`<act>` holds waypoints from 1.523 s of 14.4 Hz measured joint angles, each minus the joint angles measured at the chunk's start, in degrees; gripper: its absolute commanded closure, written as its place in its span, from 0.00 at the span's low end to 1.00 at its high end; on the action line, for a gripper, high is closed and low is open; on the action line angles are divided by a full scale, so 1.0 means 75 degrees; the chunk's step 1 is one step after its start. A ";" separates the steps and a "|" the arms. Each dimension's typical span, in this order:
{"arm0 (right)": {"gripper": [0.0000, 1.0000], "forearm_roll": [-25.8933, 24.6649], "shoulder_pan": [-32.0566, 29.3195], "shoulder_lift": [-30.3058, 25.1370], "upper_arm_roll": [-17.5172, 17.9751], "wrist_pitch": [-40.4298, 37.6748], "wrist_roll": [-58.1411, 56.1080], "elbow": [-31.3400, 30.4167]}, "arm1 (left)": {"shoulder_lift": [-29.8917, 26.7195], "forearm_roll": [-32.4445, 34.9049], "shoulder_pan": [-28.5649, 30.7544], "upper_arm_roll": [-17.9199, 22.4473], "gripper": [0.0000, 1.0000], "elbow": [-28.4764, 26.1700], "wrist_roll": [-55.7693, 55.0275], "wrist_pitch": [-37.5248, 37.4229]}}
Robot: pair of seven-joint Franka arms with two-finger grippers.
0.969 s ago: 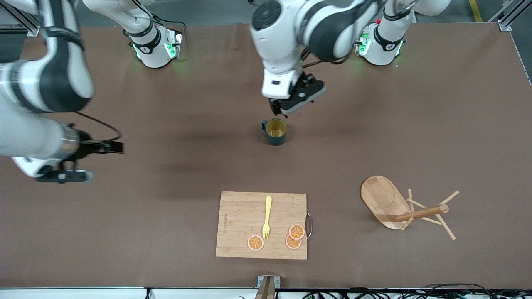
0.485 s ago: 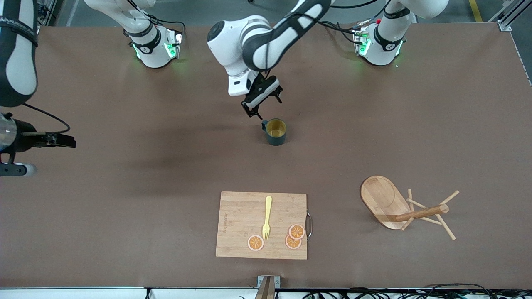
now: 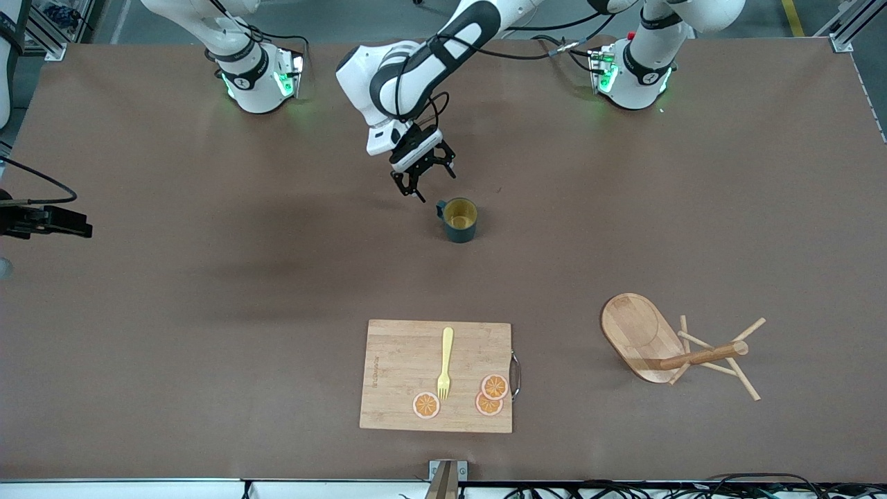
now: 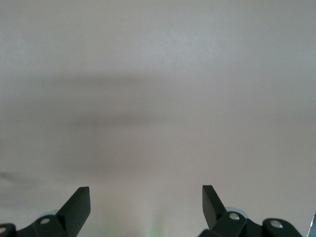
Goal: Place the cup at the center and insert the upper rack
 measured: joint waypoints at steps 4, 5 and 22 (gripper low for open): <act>0.00 0.0037 -0.0001 -0.0001 0.0019 -0.0343 0.0434 0.0054 | 0.0361 0.0419 -0.0031 0.0114 0.09 0.0120 -0.0480 0.0088; 0.00 0.0109 -0.0001 -0.0001 0.0024 -0.0467 0.0501 0.0083 | 0.0423 0.0430 -0.0044 0.0154 0.09 0.0145 -0.0584 0.0105; 0.00 0.0342 -0.0193 -0.2589 0.0141 -0.0152 0.0574 -0.2306 | 0.0567 0.0431 -0.0023 0.0581 0.59 0.0270 -0.0956 0.0306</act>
